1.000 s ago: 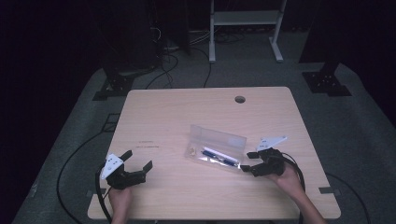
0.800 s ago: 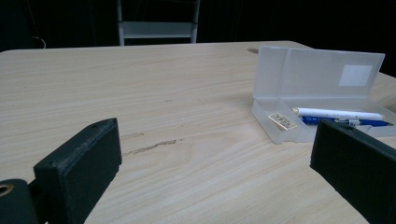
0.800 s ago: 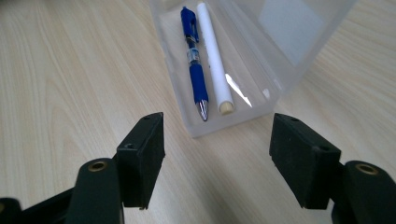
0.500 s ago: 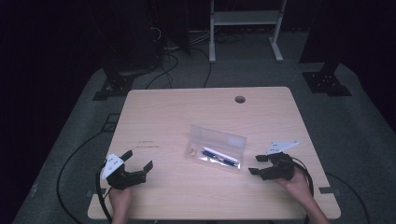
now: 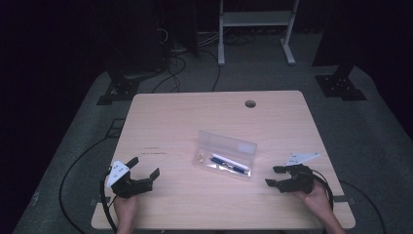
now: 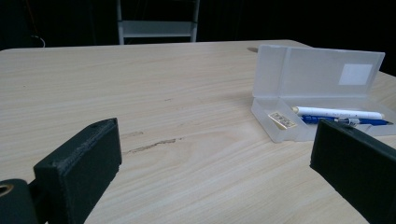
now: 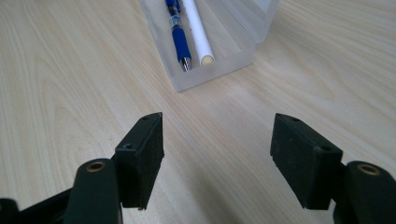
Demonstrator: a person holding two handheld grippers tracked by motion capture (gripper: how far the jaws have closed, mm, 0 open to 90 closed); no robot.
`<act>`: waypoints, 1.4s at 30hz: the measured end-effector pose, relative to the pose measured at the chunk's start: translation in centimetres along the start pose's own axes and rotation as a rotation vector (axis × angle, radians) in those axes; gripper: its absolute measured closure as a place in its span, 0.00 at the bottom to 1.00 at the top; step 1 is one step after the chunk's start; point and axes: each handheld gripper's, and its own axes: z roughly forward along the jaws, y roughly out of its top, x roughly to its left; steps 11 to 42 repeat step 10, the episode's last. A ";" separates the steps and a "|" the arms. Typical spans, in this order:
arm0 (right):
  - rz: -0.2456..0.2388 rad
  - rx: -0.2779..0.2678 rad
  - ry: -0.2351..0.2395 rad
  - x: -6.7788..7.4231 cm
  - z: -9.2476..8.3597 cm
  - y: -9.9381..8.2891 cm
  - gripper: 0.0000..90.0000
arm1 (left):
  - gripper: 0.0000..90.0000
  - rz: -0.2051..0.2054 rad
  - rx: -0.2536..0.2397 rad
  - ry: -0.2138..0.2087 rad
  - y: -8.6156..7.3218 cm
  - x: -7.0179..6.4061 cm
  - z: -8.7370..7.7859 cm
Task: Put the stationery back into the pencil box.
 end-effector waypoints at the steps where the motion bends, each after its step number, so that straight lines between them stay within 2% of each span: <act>1: 0.002 -0.001 0.000 0.0 0.0 -0.1 0.38 | 0.01 -0.001 0.000 0.000 0.0 0.0 0.0; 6: 0.008 0.001 -0.006 -0.1 -0.3 -0.8 0.37 | 0.01 0.000 -0.001 -0.001 0.0 0.0 0.0; 9: 0.028 -0.007 -0.008 -0.1 -0.6 -1.5 0.37 | 0.01 -0.004 -0.004 -0.001 0.0 0.1 0.0; 10: 0.045 -0.025 -0.013 -0.1 -0.9 -2.1 0.37 | 0.01 -0.005 -0.003 -0.002 0.0 0.1 0.0; 42: 0.045 -0.025 -0.013 -0.1 -0.9 -2.1 0.37 | 0.01 -0.005 -0.003 -0.002 0.0 0.1 0.0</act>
